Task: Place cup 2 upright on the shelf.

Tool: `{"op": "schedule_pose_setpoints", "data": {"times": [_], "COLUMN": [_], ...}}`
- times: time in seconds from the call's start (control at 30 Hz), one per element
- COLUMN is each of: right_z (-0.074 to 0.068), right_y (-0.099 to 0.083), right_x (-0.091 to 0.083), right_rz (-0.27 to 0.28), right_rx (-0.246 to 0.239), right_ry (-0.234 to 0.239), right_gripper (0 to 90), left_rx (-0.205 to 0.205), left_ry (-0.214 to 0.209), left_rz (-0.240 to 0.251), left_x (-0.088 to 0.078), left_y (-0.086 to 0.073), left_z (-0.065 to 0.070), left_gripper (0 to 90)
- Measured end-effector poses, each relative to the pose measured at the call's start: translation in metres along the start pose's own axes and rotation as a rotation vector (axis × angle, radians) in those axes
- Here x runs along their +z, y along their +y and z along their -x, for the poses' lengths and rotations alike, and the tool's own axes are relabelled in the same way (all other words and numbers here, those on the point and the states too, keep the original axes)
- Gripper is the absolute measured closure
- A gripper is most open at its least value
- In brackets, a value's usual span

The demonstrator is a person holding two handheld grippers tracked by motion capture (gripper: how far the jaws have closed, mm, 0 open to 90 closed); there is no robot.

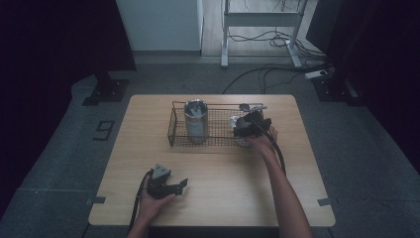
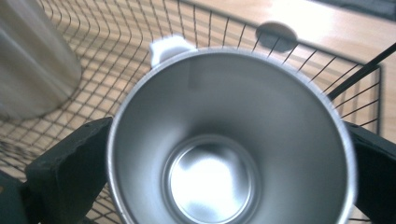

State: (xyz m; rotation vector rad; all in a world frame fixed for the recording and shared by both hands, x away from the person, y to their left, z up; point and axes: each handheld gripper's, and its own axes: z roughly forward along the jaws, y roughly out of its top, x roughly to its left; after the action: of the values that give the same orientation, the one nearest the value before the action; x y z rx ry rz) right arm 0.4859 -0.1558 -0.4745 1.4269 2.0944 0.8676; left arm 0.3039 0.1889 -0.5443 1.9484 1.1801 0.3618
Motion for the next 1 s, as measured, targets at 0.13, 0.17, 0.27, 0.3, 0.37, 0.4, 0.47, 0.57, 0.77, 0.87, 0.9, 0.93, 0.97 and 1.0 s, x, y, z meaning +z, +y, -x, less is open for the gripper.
{"op": "schedule_pose_setpoints", "data": {"times": [0.13, 0.17, 0.27, 0.3, 0.37, 0.4, 0.47, 0.57, 0.77, 0.87, 0.9, 0.93, 0.97, 1.0], "right_z": [0.001, 0.001, 0.000, 0.000, 0.001, 0.002, 0.003, 0.004, 0.007, 0.006, 0.005, 0.005, 0.005, 0.005], "right_y": [0.002, 0.002, 0.001, 0.000, 0.000, -0.001, -0.002, -0.006, -0.022, -0.027, -0.034, -0.037, -0.041, -0.041], "right_x": [-0.007, -0.007, -0.016, -0.020, -0.026, -0.030, -0.033, -0.041, -0.057, -0.061, -0.065, -0.068, -0.070, -0.070], "right_rz": [0.043, 0.043, 0.111, 0.141, 0.169, 0.177, 0.187, 0.200, 0.226, 0.217, 0.220, 0.223, 0.226, 0.226], "right_rx": [-0.002, -0.002, 0.004, 0.003, 0.017, 0.022, 0.016, 0.020, 0.014, 0.000, -0.022, -0.021, -0.021, -0.021], "right_ry": [-0.002, -0.002, 0.007, 0.004, 0.006, 0.014, 0.012, 0.019, 0.055, 0.056, 0.056, 0.064, 0.069, 0.069], "right_gripper": [0.0, 0.0, 0.0, 1.0, 1.2, 1.6, 2.7, 3.6, 9.5, 9.6, 11.0, 11.4, 11.4, 11.4], "left_rx": [0.000, -0.001, -0.001, 0.000, 0.000, 0.001, 0.001, 0.003, 0.009, 0.010, 0.012, 0.010, 0.010, 0.010], "left_ry": [0.002, 0.002, 0.003, 0.002, 0.003, 0.003, 0.003, 0.004, 0.007, 0.008, 0.009, 0.009, 0.009, 0.010], "left_rz": [0.001, 0.002, 0.001, 0.000, 0.000, 0.000, 0.000, 0.000, -0.004, -0.005, -0.003, -0.003, -0.003, -0.002], "left_x": [0.000, 0.000, 0.000, 0.000, 0.000, 0.000, 0.000, 0.001, 0.000, 0.000, -0.001, -0.001, -0.001, -0.001], "left_y": [0.000, 0.000, 0.000, 0.000, 0.000, 0.000, 0.000, 0.000, 0.000, 0.000, 0.000, 0.000, 0.000, 0.000], "left_z": [0.000, -0.001, -0.001, -0.001, 0.000, 0.000, 0.000, 0.001, 0.002, 0.002, 0.002, 0.002, 0.002, 0.002], "left_gripper": [18.5, 18.5, 18.5, 18.5, 18.5, 18.5, 18.5, 18.5, 18.5, 18.5, 18.5, 18.5, 18.5, 18.5]}}
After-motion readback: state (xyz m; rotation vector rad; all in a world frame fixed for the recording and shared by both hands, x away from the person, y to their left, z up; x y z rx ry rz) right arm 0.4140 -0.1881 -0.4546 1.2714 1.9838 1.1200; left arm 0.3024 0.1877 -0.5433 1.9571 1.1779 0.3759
